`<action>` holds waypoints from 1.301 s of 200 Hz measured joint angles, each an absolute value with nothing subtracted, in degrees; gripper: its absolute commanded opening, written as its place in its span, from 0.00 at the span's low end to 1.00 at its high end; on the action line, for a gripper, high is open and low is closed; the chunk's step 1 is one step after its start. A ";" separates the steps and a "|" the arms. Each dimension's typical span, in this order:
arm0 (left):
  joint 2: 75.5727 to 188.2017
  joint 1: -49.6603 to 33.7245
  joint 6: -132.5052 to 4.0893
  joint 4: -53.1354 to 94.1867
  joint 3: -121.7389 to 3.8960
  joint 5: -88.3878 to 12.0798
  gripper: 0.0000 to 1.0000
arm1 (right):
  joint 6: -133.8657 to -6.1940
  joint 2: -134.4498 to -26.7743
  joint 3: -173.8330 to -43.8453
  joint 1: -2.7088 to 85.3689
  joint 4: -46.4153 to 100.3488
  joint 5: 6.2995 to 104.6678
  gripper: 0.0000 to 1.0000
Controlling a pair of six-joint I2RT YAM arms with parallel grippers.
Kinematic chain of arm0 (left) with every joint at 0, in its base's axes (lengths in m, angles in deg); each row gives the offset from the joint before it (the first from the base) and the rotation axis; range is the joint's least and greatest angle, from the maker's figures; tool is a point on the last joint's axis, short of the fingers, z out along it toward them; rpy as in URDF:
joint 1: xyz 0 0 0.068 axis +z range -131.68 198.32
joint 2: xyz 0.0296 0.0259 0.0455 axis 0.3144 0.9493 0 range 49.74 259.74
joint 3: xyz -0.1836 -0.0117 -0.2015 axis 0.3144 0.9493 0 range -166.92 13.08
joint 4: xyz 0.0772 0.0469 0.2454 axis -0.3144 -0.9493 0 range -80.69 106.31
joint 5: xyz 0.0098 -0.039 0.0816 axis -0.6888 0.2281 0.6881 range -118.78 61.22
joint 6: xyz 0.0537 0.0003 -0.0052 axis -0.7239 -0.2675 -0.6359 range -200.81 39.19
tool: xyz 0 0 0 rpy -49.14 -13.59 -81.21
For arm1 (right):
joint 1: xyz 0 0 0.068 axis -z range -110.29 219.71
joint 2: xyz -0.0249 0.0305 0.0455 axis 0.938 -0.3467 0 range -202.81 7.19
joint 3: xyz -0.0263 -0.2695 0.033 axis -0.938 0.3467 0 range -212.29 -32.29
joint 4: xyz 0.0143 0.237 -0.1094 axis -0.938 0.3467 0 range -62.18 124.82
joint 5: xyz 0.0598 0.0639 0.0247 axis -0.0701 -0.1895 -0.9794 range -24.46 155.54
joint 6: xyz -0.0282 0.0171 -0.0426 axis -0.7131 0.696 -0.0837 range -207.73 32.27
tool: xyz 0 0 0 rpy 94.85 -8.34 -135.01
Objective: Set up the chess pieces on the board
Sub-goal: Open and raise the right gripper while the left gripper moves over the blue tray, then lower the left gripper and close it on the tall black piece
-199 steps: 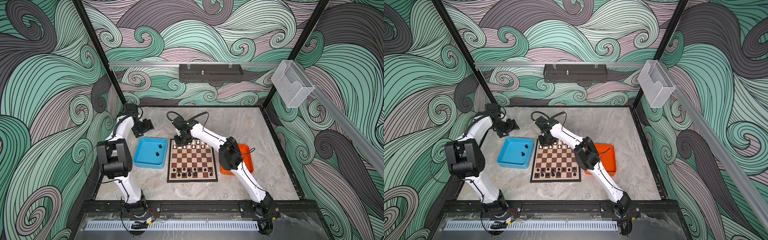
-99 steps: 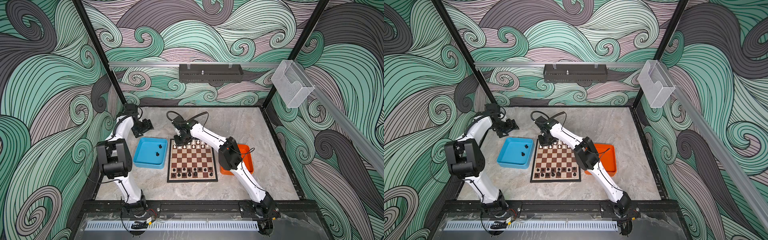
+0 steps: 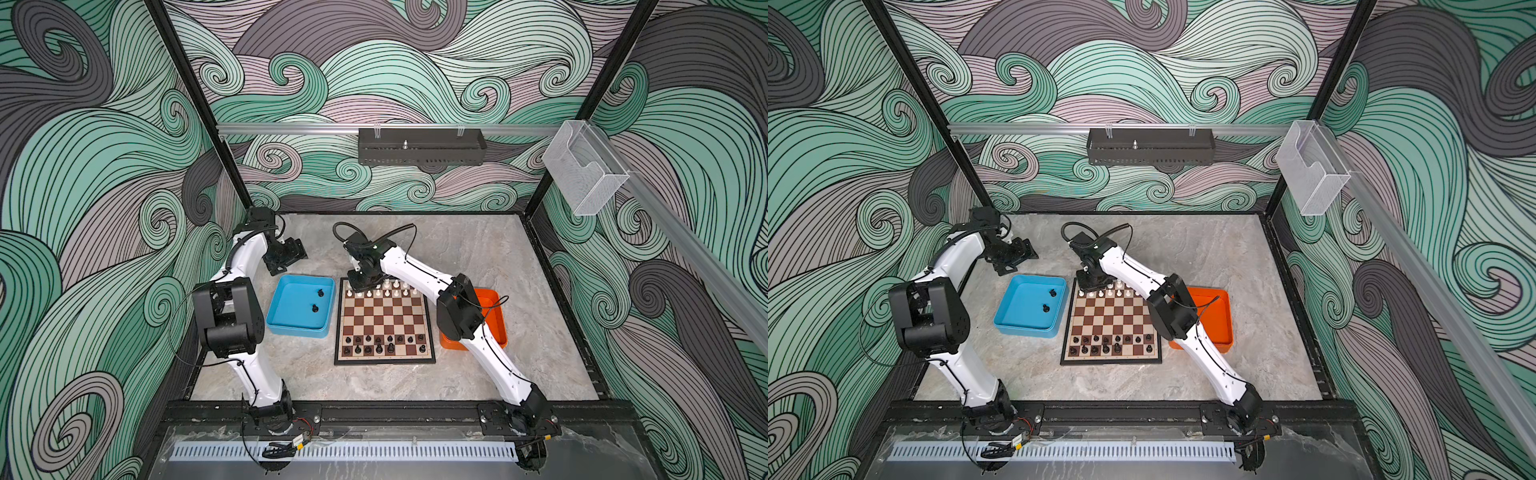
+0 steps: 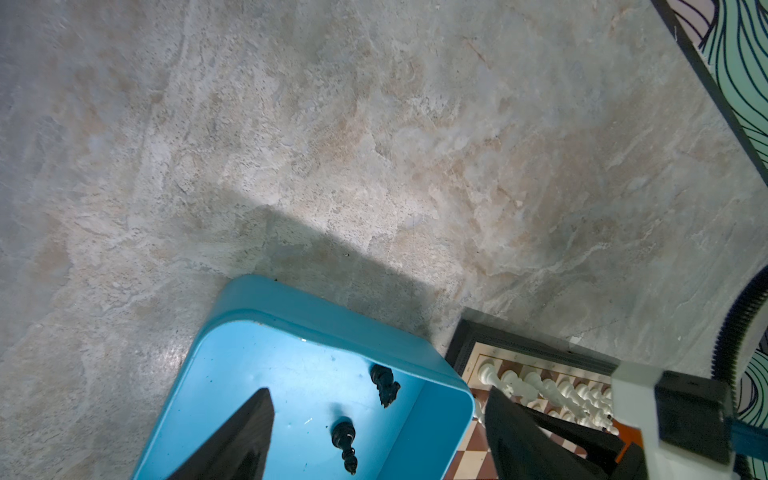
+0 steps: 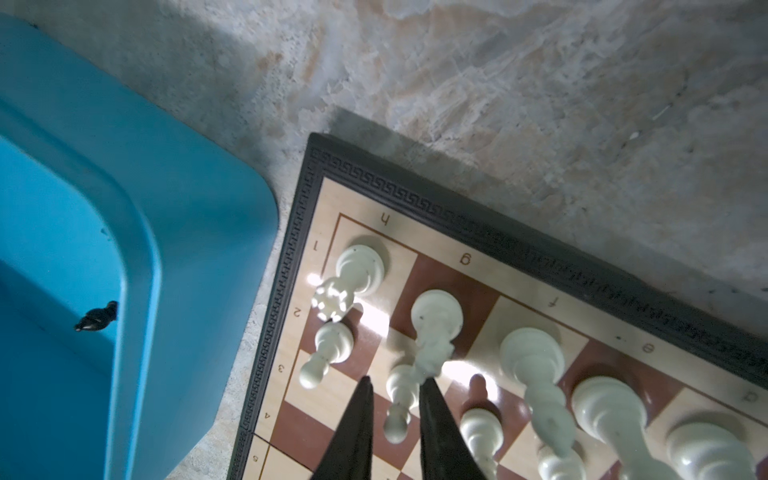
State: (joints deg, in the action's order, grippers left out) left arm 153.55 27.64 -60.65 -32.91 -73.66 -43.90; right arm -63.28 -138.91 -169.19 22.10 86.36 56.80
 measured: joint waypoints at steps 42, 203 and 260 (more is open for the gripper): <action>153.55 27.64 -60.65 -32.91 -73.64 -43.90 0.82 | -63.63 -135.35 -168.58 22.10 86.43 58.09 0.28; 146.34 23.40 -60.87 -36.18 -67.56 -36.62 0.82 | -69.60 -97.23 -125.84 32.70 74.73 59.12 1.00; 140.18 18.27 -61.79 -40.29 -59.17 -32.77 0.80 | -70.69 -88.01 -108.64 43.56 69.18 57.94 1.00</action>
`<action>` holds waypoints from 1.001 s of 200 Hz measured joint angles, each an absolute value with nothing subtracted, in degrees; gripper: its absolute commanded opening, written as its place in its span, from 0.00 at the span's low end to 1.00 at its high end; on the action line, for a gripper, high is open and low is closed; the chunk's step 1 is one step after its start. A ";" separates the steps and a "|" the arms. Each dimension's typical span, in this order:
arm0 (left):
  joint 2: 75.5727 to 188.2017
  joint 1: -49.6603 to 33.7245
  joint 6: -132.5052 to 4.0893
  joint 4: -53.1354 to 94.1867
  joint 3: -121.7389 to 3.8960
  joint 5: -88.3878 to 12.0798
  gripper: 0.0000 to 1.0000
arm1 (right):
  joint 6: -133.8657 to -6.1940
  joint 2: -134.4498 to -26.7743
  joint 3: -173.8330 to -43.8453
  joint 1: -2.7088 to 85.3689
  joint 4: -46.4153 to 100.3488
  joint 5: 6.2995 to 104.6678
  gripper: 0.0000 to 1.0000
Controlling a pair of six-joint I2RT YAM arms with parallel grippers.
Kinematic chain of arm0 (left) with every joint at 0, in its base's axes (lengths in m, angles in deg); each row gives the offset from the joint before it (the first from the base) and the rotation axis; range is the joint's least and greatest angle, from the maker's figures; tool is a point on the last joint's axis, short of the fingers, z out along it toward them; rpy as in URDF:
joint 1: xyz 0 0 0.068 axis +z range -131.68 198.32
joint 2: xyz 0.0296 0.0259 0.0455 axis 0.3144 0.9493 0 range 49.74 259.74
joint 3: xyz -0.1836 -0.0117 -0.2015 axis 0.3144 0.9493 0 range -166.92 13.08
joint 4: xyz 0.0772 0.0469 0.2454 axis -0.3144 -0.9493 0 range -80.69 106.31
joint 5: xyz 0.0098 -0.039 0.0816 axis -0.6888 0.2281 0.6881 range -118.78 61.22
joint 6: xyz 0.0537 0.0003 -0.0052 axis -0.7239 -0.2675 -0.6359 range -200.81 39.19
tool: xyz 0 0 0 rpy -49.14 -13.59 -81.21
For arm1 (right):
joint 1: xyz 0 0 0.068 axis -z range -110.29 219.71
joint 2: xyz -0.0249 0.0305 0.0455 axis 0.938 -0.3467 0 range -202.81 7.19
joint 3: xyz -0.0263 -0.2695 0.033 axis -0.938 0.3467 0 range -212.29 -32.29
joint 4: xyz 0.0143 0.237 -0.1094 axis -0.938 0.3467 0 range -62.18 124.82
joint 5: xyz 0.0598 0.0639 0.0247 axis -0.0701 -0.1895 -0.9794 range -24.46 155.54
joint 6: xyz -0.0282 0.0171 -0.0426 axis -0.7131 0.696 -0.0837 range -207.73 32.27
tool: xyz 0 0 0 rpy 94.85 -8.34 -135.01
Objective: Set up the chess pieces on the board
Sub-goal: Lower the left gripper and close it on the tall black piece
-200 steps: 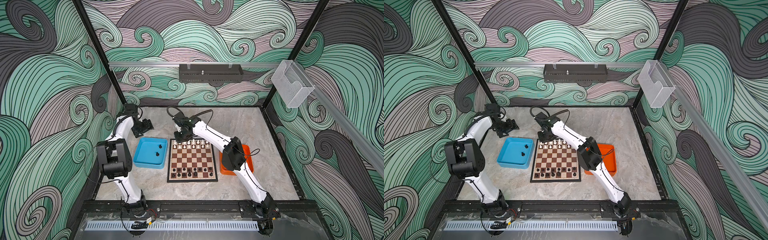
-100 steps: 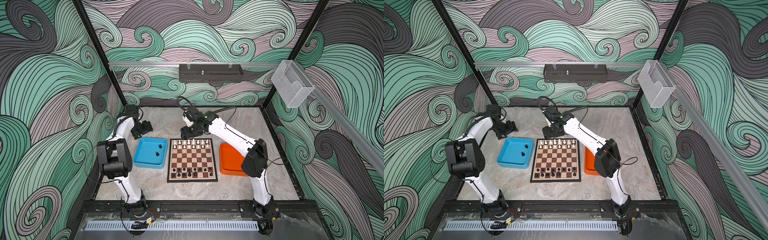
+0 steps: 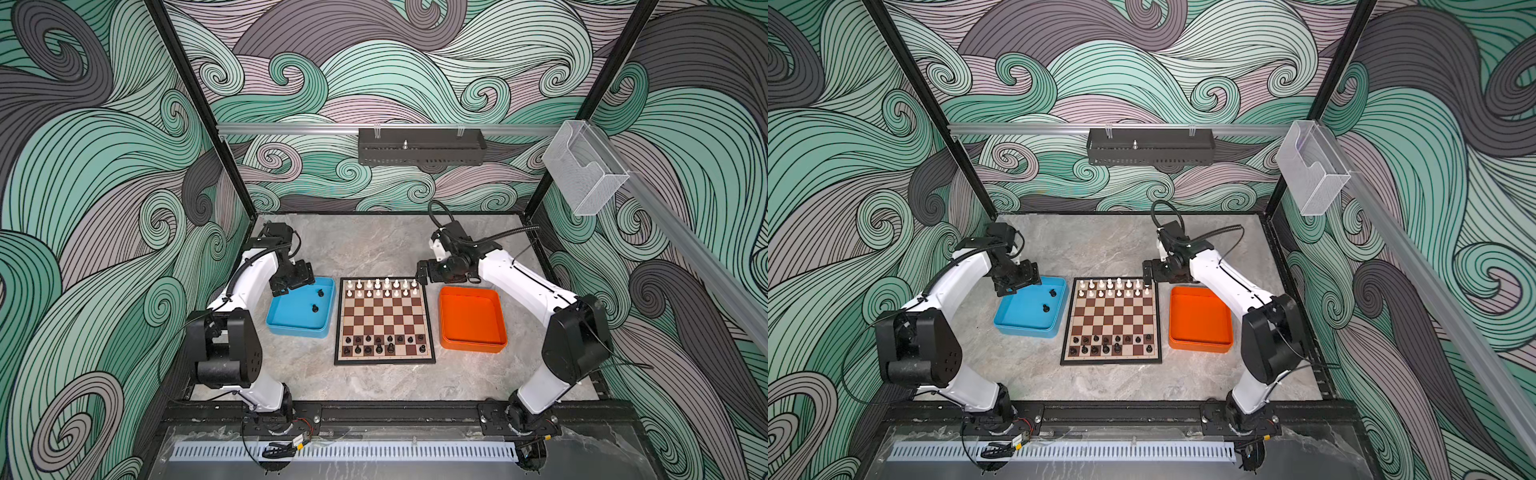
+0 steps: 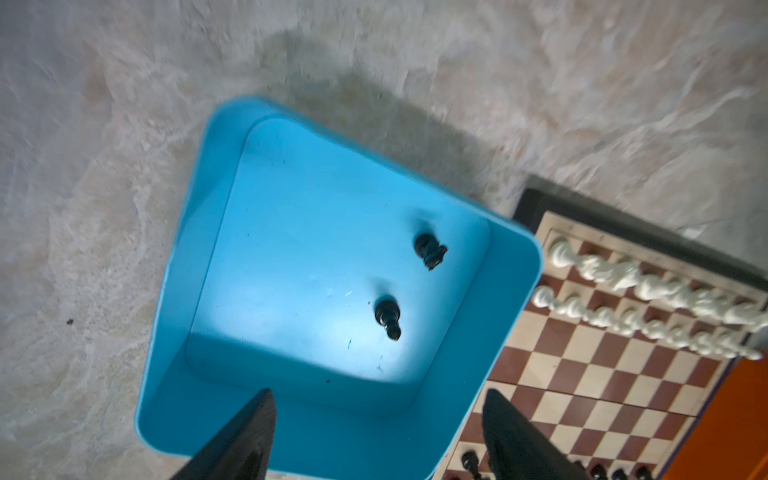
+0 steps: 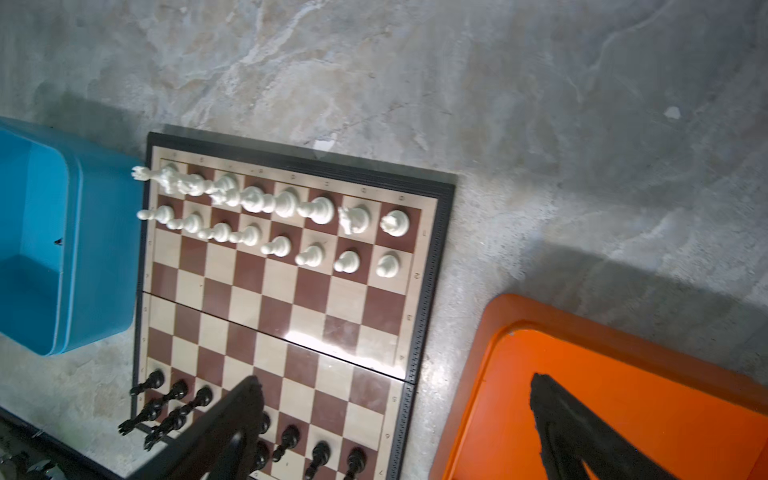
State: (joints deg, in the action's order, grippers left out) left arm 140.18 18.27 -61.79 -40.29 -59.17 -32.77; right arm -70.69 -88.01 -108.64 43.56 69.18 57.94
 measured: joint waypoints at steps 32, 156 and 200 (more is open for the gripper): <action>141.53 15.01 -61.68 -40.73 -55.65 -32.20 0.78 | -70.82 -86.04 -103.44 47.36 67.10 56.15 1.00; 150.43 12.58 -60.78 -38.57 -55.48 -30.04 0.61 | -70.82 -84.64 -98.65 49.48 63.72 52.96 1.00; 152.61 12.50 -60.70 -37.56 -56.31 -29.71 0.52 | -70.82 -84.64 -98.65 49.48 63.54 52.80 1.00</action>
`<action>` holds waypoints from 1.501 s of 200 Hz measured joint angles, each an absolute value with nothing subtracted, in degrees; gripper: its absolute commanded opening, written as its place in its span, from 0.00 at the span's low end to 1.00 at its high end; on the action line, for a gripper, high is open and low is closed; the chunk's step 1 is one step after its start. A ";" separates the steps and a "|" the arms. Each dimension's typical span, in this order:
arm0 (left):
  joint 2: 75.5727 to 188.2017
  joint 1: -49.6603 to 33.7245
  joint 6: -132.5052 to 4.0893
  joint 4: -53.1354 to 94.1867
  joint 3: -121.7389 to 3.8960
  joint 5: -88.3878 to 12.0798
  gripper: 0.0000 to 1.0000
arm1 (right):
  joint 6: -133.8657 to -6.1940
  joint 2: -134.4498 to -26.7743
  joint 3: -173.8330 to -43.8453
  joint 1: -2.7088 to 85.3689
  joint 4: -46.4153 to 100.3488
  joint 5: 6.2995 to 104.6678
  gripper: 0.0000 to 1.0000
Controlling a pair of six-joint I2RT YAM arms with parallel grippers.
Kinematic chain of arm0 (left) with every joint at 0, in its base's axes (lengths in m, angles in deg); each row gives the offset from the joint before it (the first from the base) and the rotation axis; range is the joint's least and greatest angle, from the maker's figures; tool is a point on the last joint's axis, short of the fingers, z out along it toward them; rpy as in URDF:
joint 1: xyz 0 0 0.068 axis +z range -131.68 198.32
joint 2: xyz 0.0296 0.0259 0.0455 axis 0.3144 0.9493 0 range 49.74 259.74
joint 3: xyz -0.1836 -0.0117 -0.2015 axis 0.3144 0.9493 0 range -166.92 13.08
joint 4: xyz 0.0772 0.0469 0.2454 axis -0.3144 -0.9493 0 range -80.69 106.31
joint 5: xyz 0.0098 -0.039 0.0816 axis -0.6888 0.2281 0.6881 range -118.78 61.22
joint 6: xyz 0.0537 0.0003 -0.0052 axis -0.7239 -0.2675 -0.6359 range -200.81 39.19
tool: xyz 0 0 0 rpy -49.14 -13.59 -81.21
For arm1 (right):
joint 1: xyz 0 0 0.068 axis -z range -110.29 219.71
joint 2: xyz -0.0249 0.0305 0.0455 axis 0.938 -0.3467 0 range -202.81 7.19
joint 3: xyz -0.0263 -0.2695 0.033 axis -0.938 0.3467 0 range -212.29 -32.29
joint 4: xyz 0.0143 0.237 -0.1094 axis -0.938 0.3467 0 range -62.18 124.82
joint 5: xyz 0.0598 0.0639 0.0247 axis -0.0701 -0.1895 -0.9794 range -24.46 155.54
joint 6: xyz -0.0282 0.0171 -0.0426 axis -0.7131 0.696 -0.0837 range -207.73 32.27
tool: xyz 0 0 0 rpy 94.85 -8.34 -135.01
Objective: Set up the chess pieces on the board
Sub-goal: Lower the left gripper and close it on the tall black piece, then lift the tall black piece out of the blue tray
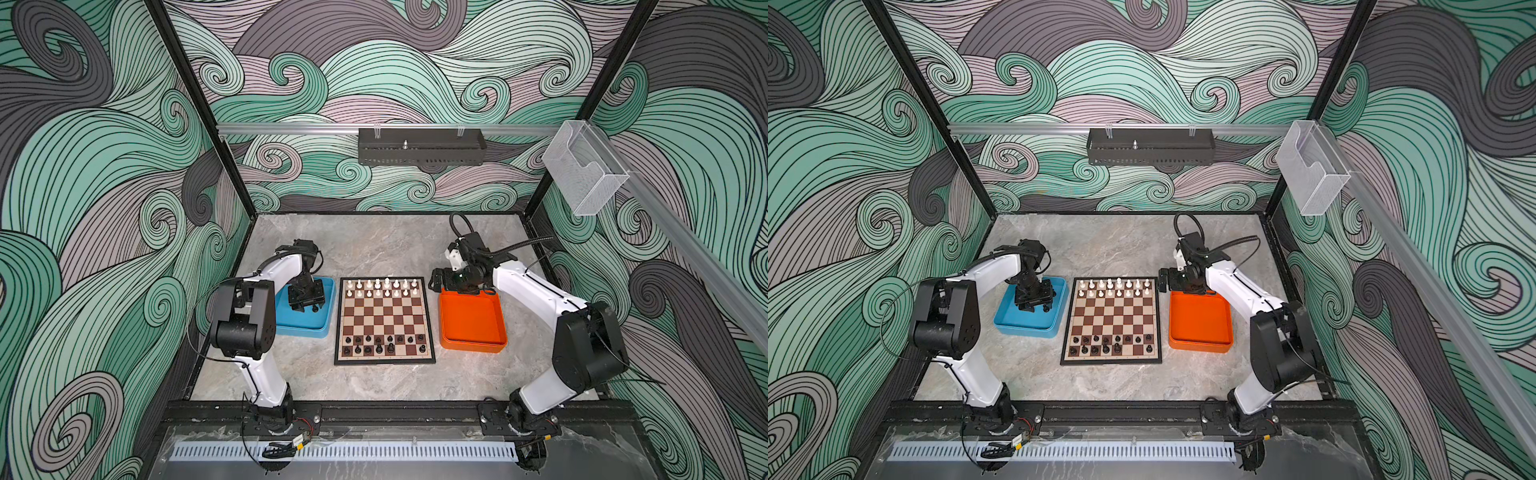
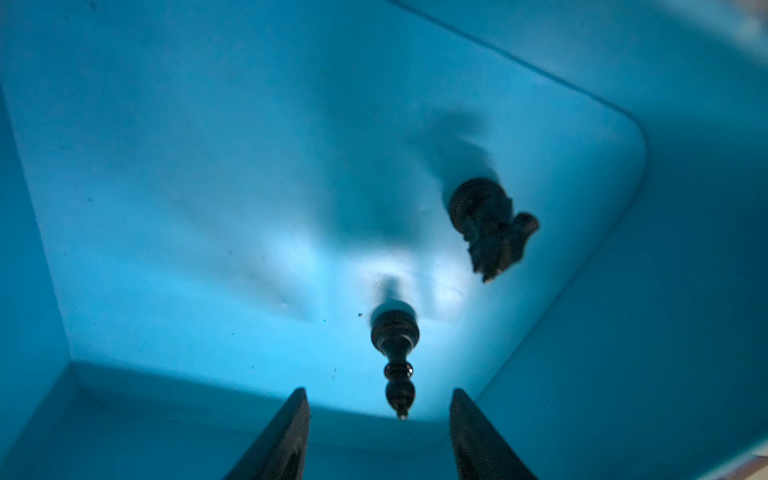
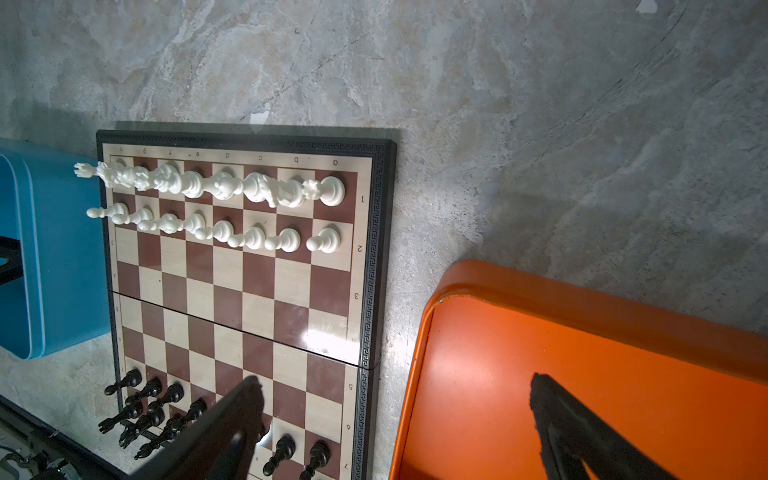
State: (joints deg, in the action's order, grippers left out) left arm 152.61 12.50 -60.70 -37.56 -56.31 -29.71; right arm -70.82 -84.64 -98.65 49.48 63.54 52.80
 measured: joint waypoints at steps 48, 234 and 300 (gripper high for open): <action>153.84 12.39 -60.89 -37.43 -57.44 -29.25 0.42 | -70.82 -84.66 -98.65 49.55 63.52 52.61 1.00; 157.44 11.75 -61.72 -37.04 -59.34 -28.82 0.19 | -70.84 -85.56 -98.65 49.70 63.11 52.45 1.00; 157.44 11.27 -62.23 -37.63 -59.34 -27.83 0.15 | -70.87 -85.74 -98.65 49.70 63.11 52.15 1.00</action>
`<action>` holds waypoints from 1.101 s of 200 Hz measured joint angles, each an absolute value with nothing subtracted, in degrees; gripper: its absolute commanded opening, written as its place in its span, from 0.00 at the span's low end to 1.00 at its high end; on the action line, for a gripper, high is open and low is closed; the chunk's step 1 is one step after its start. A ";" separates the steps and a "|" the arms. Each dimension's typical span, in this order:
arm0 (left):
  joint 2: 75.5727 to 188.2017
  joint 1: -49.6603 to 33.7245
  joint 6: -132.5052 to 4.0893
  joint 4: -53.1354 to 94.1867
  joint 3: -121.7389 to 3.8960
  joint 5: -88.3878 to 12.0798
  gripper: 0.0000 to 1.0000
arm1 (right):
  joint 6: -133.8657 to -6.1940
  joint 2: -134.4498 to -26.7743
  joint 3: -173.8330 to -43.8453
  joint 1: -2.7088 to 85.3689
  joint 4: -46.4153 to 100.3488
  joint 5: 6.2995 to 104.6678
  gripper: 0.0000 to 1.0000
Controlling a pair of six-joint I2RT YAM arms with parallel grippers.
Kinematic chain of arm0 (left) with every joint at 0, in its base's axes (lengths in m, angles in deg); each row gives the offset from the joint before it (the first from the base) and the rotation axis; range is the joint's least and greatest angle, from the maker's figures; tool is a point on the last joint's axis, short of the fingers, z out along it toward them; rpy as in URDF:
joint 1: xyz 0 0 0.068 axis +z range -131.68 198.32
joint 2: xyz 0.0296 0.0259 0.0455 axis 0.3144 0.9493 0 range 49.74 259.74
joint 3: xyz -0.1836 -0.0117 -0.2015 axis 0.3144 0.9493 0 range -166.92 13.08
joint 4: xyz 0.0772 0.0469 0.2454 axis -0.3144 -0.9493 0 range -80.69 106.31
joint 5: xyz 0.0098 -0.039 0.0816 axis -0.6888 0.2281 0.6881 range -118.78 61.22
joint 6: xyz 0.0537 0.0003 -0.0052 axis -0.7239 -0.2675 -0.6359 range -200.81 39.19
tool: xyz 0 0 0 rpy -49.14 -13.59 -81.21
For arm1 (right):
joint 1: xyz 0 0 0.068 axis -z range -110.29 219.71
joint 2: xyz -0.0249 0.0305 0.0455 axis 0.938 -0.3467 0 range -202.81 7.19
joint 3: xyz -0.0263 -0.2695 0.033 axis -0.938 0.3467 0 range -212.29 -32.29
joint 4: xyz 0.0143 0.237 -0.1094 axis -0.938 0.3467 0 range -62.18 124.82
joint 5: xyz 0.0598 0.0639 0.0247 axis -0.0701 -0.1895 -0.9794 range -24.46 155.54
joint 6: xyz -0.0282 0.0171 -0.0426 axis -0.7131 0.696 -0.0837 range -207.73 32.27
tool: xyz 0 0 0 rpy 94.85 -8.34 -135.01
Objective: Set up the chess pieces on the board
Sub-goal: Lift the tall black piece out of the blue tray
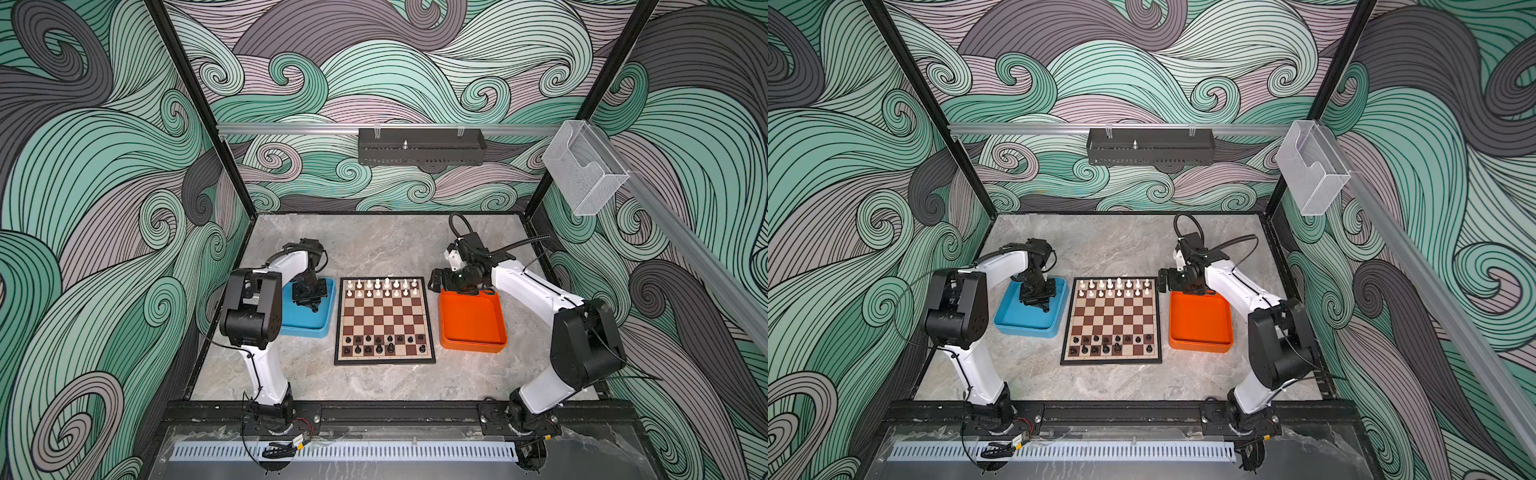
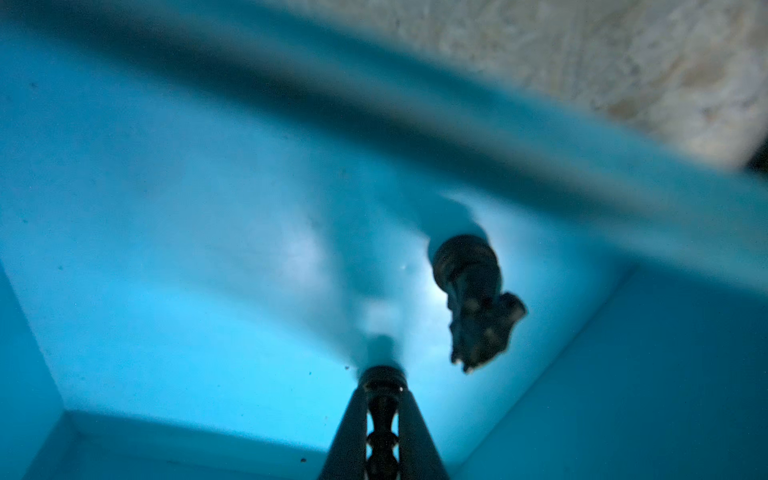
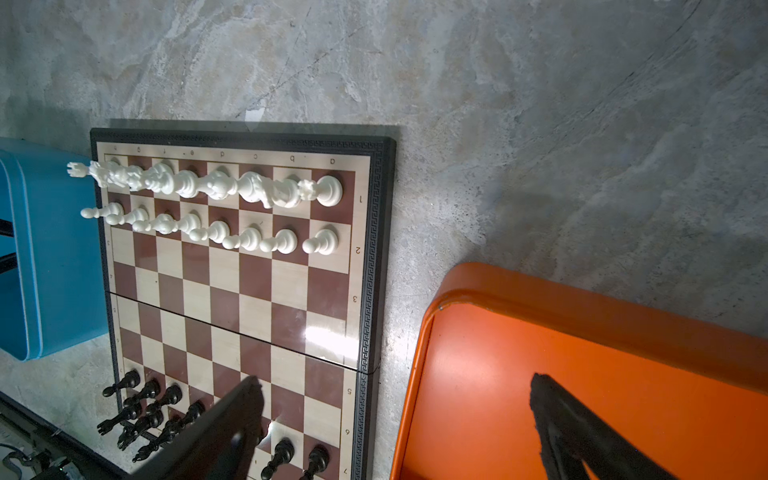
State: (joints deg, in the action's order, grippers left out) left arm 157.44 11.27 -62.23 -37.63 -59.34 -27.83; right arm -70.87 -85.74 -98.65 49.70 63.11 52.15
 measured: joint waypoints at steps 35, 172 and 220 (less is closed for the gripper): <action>157.44 11.05 -62.36 -38.11 -59.34 -27.55 0.13 | -71.09 -85.74 -98.68 49.70 63.13 52.02 1.00; 153.03 10.49 -62.64 -42.70 -61.07 -26.21 0.12 | -71.17 -85.74 -98.70 49.70 63.13 52.04 1.00; 151.50 10.29 -63.36 -44.51 -62.25 -26.19 0.12 | -71.15 -85.74 -98.70 49.70 63.13 52.02 1.00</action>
